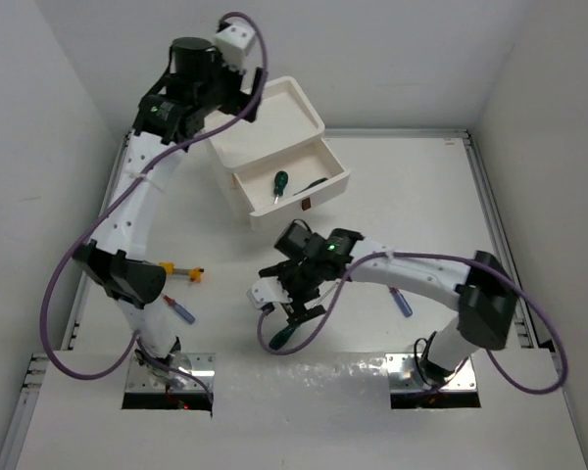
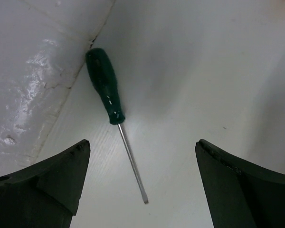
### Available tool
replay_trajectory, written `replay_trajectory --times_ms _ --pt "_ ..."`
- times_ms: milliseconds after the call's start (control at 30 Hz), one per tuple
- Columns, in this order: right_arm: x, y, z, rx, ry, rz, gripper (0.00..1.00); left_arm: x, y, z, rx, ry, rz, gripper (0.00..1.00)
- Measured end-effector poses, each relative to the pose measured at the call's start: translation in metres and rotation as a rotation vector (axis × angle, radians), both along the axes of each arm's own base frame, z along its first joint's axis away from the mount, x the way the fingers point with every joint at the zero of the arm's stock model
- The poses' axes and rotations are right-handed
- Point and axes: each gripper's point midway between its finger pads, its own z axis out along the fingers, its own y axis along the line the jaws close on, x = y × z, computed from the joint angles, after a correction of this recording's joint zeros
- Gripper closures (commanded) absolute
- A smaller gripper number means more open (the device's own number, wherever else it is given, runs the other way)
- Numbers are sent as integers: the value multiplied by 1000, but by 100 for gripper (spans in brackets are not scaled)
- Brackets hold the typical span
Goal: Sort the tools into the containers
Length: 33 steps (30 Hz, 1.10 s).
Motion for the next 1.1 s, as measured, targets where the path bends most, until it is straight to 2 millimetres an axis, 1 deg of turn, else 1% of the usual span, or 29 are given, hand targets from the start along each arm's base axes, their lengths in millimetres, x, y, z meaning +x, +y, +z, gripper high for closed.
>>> replay_trajectory --times_ms 33,67,133,167,233,367,400,500,567,600,633,667,700,733,767,833,967,1033,1100 --pt "-3 1 -14 -43 16 29 11 1 19 -2 4 7 55 2" --pt "-7 0 -29 -91 35 54 12 3 48 -10 19 27 143 1" --pt "-13 -7 -54 -177 73 88 13 2 67 -18 35 46 206 1" --pt "-16 -9 -63 -212 89 101 13 0 72 -23 43 58 228 0" --pt "-18 -12 -79 -261 97 126 14 -4 76 -35 60 85 256 0" --pt "-26 -9 -94 -272 83 172 18 -5 78 -51 86 120 282 0" --pt "-27 -7 -97 -262 79 177 23 -6 80 -52 90 124 288 0" --pt "-32 -5 -113 -236 70 170 32 -5 83 -52 96 121 305 0" --pt "-36 -9 -130 -237 80 145 43 -5 85 -52 97 121 315 0" --pt "-35 -5 -130 -213 74 133 49 -5 85 -52 98 121 321 0" --pt "-33 0 -131 -189 74 104 60 -5 86 -51 99 119 326 0" --pt "-35 2 -132 -177 90 78 66 -4 87 -51 100 117 330 0" --pt "-35 5 -132 -163 97 54 79 -4 88 -51 102 117 334 0" --pt "-34 9 -131 -147 93 43 86 -4 88 -52 103 117 336 0" --pt "-31 12 -130 -137 87 22 100 -4 89 -53 106 118 341 0" --pt "-27 17 -129 -129 67 2 100 -4 90 -55 111 121 347 0" --pt "-15 13 -121 -202 33 -38 100 -3 95 -56 118 119 366 0" --pt "-9 18 -105 -218 18 -47 100 -3 100 -53 117 112 381 0" --pt "2 34 -71 -180 -11 -56 100 -3 108 -49 117 101 407 0"
